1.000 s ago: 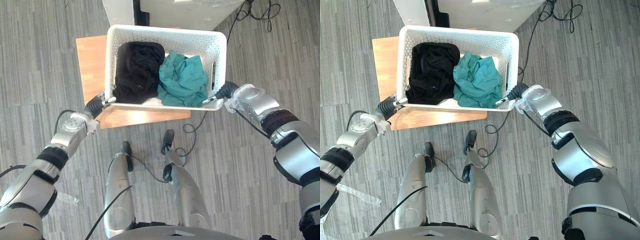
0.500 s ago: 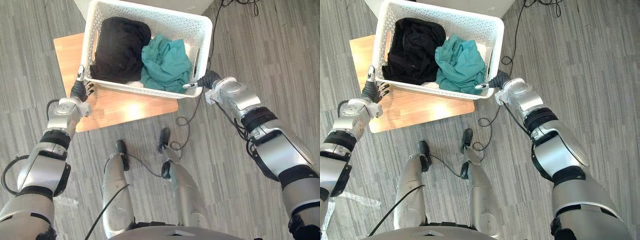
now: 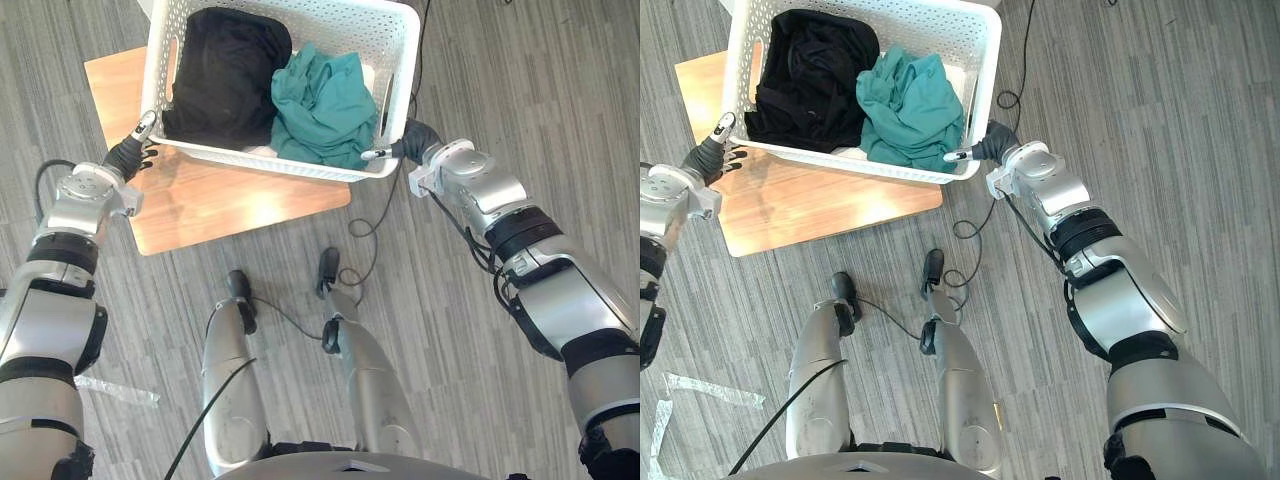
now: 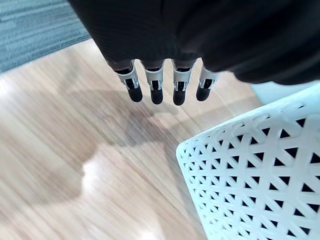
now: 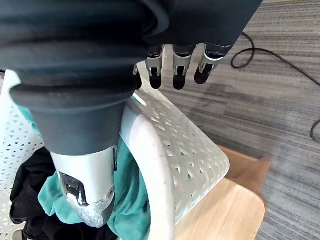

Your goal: Pick up the laundry basket with both hands and put the clothes into the washing machine.

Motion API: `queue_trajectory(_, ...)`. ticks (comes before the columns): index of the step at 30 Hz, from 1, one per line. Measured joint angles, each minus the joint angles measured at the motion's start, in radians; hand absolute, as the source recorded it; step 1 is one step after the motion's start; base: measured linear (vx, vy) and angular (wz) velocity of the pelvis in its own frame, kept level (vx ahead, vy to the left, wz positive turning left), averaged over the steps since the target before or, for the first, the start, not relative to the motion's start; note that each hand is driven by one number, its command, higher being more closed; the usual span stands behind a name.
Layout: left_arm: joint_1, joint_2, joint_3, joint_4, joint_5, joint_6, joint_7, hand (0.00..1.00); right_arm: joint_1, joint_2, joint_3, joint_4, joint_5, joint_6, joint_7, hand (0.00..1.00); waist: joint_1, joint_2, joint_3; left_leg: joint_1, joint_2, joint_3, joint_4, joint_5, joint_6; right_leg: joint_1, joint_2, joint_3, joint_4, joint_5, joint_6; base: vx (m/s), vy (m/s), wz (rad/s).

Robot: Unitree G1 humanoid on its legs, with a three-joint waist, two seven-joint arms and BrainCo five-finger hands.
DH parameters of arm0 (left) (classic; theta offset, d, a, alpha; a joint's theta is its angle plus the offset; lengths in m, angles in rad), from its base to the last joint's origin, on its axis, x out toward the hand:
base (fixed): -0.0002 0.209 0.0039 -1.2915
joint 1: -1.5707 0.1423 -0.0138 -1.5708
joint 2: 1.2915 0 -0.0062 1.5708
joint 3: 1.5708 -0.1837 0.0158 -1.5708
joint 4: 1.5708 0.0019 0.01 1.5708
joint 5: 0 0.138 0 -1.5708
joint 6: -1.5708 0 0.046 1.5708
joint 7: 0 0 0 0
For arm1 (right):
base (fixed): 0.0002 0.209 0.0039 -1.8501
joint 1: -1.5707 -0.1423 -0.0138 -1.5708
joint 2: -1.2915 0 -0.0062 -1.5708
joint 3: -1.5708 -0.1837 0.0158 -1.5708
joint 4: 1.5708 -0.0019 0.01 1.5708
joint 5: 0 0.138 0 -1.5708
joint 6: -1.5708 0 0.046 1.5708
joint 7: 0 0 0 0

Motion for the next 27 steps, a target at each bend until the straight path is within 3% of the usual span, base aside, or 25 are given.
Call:
queue_trajectory(5,-0.050,0.030,-0.044,-0.001,0.106,-0.008,-0.041,0.00,0.000,-0.010,-0.001,-0.009,0.000,0.000,0.016,0.00,-0.007,0.000,0.000,-0.005,-0.002,0.005,0.004,-0.001,0.003,0.002,-0.003,0.001,-0.014,0.021,0.003,0.01,0.005,0.00)
queue_trajectory(6,-0.055,0.031,-0.043,-0.001,0.129,-0.010,-0.042,1.00,0.000,-0.010,-0.001,-0.014,0.000,0.000,0.017,0.00,-0.009,0.000,0.001,-0.005,-0.002,0.008,0.004,-0.002,0.004,0.002,-0.003,0.003,-0.016,0.023,0.003,0.04,0.006,-0.07)
queue_trajectory(9,-0.073,0.050,-0.034,-0.003,0.201,-0.021,-0.045,1.00,0.000,-0.010,-0.002,-0.033,-0.001,0.000,0.019,0.00,-0.014,0.001,0.004,-0.004,-0.001,0.010,0.006,-0.005,0.003,0.002,-0.002,0.006,-0.017,0.031,-0.006,0.04,0.001,-0.06)
queue_trajectory(10,-0.087,0.055,-0.035,-0.005,0.244,-0.025,-0.040,1.00,0.001,-0.009,-0.002,-0.036,-0.002,0.000,0.019,1.00,-0.016,0.001,0.004,-0.004,0.000,0.010,0.008,-0.006,0.002,0.002,-0.001,0.006,-0.017,0.032,-0.008,0.03,-0.011,-0.03)
queue_trajectory(18,-0.098,0.033,0.020,-0.042,0.372,-0.038,0.071,1.00,0.009,0.019,-0.069,-0.062,-0.004,0.000,0.017,1.00,-0.028,0.002,0.021,-0.007,0.004,0.009,0.019,-0.016,0.002,0.002,0.003,0.013,-0.017,0.027,0.000,0.01,-0.004,-0.03)
queue_trajectory(22,-0.097,-0.015,0.089,-0.048,0.373,-0.024,0.145,1.00,0.032,0.005,-0.088,-0.107,-0.015,0.000,0.002,1.00,-0.026,0.002,0.023,-0.008,0.004,0.009,0.017,-0.015,0.002,0.002,0.002,0.012,-0.019,0.027,0.001,0.00,-0.004,0.01)
queue_trajectory(27,-0.080,-0.030,0.087,-0.186,0.371,0.010,0.209,1.00,0.099,-0.052,-0.170,-0.240,-0.043,0.000,-0.037,1.00,-0.012,0.004,0.055,-0.009,-0.004,0.006,0.015,-0.013,0.004,0.002,-0.004,0.007,-0.018,0.032,-0.003,0.01,-0.003,0.02)
